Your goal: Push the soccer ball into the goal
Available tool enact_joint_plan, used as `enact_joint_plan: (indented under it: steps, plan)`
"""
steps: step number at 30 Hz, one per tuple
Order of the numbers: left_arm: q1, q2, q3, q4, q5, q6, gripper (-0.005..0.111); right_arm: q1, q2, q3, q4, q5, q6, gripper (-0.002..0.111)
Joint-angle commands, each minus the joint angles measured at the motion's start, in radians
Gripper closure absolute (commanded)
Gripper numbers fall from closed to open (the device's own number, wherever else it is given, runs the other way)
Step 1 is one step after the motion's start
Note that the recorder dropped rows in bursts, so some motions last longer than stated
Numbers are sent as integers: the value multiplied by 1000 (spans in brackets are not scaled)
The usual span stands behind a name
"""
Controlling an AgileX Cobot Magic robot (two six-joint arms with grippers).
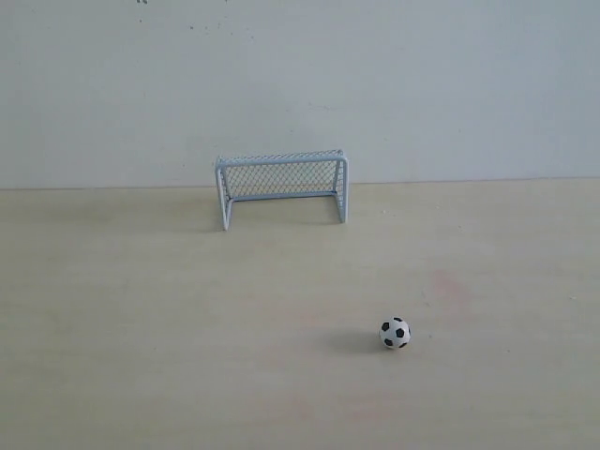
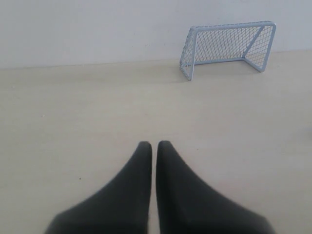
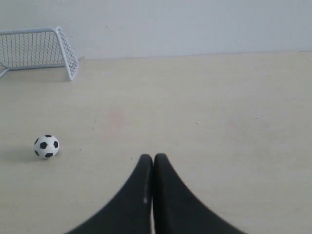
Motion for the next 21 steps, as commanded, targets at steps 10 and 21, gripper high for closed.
enact_joint_plan:
  steps: [10,21]
  plan:
    - [1,-3,4,-7,-5,1,102,-1,-5,-1,-3,-676,-9,108]
    - [1,-3,4,-7,-5,1,102,-1,0,-278,41,-775,-332,108]
